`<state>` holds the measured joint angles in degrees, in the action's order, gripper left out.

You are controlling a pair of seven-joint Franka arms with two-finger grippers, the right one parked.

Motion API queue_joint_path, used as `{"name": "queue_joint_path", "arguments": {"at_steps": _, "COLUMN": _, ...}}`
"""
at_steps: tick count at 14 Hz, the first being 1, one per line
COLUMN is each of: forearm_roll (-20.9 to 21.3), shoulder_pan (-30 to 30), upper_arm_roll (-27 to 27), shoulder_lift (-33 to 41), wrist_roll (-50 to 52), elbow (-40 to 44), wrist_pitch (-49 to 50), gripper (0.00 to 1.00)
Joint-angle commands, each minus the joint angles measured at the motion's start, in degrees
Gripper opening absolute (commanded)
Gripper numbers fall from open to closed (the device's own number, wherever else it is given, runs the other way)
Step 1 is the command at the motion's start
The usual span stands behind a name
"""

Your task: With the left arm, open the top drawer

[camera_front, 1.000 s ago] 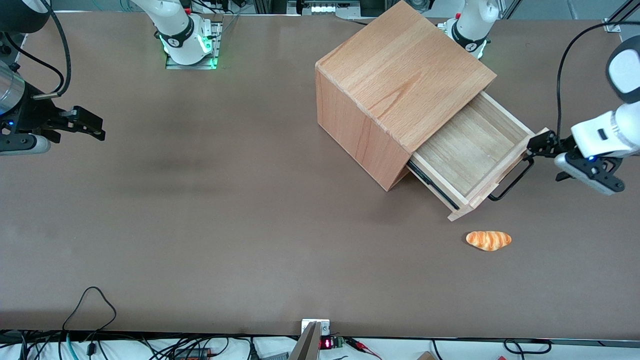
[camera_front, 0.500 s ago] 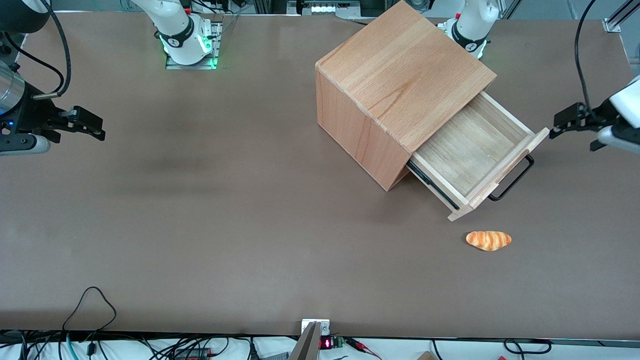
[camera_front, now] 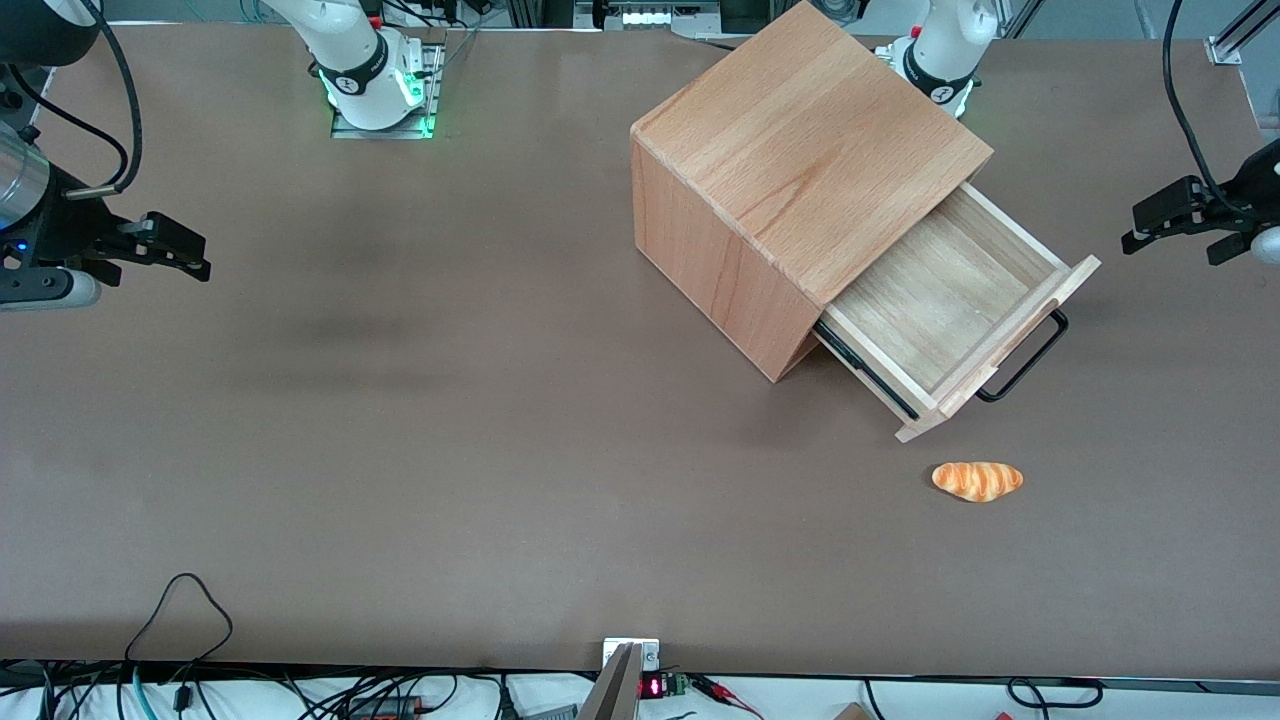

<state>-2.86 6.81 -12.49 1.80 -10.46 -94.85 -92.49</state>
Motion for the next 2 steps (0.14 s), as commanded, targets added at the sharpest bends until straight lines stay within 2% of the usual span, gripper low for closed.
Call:
{"name": "queue_joint_path", "arguments": {"at_steps": 1, "forearm_roll": 2.0, "shoulder_pan": 0.5, "upper_arm_roll": 0.1, "shoulder_lift": -0.1, "wrist_roll": 1.1, "elbow": 1.2, "wrist_pitch": 1.1, "gripper": 1.0}}
{"name": "queue_joint_path", "arguments": {"at_steps": 2, "forearm_roll": 2.0, "shoulder_pan": 0.5, "upper_arm_roll": 0.1, "shoulder_lift": -0.1, "wrist_roll": 1.2, "elbow": 1.3, "wrist_pitch": 1.0, "gripper": 1.0}}
